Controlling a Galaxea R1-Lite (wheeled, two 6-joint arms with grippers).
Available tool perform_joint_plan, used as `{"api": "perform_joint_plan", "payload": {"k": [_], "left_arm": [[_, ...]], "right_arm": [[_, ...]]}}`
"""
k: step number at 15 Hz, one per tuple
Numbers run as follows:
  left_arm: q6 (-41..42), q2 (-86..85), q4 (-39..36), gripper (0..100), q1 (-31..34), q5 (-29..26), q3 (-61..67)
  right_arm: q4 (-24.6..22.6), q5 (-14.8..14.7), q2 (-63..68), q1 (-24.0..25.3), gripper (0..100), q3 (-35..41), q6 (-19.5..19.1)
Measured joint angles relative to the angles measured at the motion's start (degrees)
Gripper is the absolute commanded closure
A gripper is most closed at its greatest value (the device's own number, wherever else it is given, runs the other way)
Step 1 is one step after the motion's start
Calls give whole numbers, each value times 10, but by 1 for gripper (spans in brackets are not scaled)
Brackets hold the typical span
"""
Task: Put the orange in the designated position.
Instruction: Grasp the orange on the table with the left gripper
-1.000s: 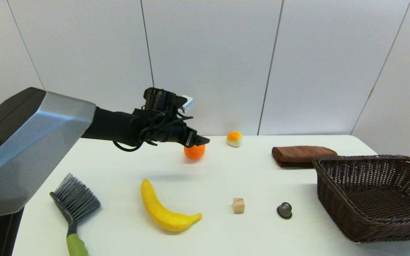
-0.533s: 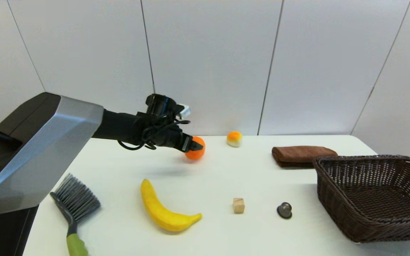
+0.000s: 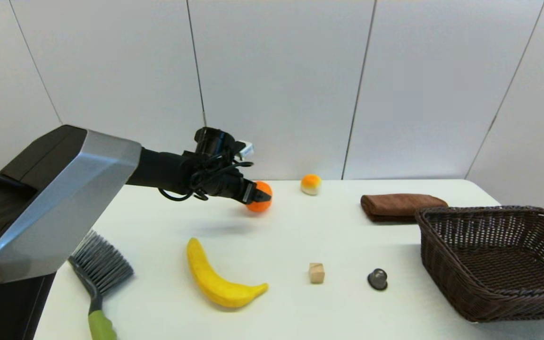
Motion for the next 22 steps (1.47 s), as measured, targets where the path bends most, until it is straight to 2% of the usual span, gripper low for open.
{"api": "perform_joint_plan", "payload": {"k": [8,22], "left_arm": [[0,20,0,0,-1,-23,-10],[-1,62,-2,0,0,-23,-54]], "right_arm": [[0,0,0,0,0,0,0],[0,0,0,0,0,0,0]]}}
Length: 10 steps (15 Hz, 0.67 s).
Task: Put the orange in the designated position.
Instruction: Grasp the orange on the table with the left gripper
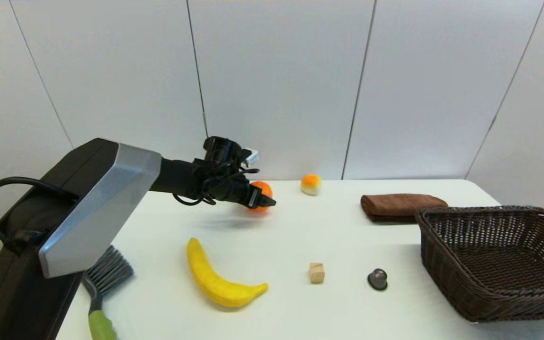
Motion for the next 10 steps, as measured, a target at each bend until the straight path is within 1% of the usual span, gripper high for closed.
{"api": "perform_joint_plan", "payload": {"k": [7,8,10], "left_arm": [[-4,8,1,0,0,0,-9],[-9,8,1,100,0,0,-9],[-37,9,1,100,0,0,-11]], "right_arm": [[0,0,0,0,0,0,0],[0,0,0,0,0,0,0],[0,0,0,0,0,0,0]]}}
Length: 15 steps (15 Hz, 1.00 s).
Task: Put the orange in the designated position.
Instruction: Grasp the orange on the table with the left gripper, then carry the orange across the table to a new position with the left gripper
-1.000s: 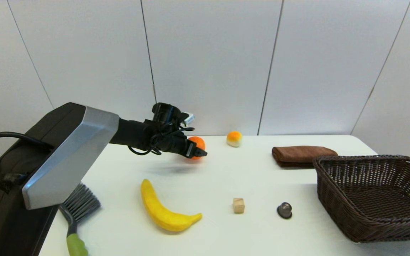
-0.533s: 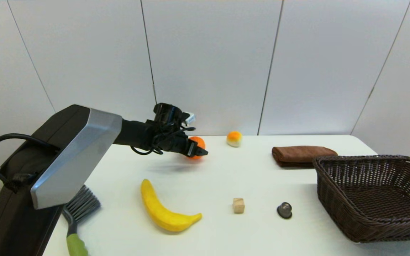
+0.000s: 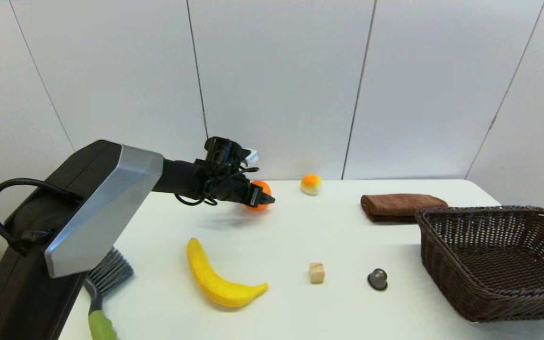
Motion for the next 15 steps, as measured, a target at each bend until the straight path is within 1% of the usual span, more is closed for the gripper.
{"api": "perform_joint_plan", "payload": {"k": [8,15], "left_arm": [[0,-10,2,100,0,3,1],[-4,-95,4,100,-11,-1,10]], "right_arm": [[0,0,0,0,0,0,0],[0,0,0,0,0,0,0]]}}
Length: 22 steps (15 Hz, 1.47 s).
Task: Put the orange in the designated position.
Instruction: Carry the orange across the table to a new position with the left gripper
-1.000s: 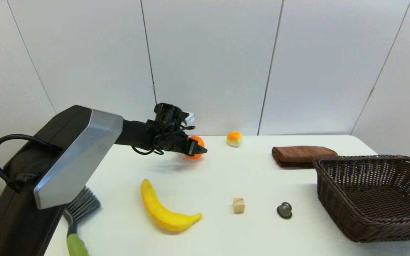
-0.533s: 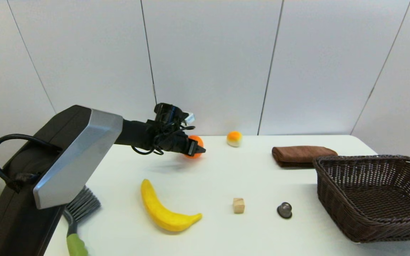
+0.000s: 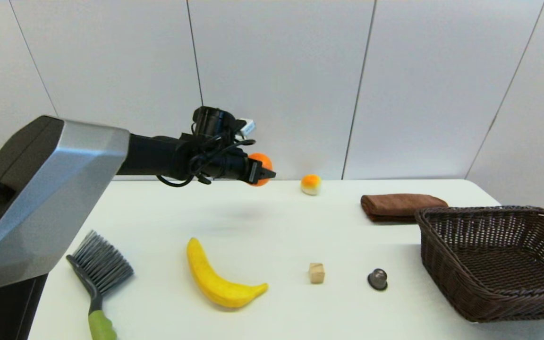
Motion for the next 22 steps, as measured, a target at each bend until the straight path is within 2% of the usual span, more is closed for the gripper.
{"api": "perform_joint_plan", "payload": {"k": [8,13,22], "left_arm": [[-9,-137,0,100,-54,-4,125],[-51,-221,0,100,-128,-6,216],[-60,-281,0,100,-235,-10,339]], "right_arm": [[0,0,0,0,0,0,0],[0,0,0,0,0,0,0],[0,0,0,0,0,0,0]]}}
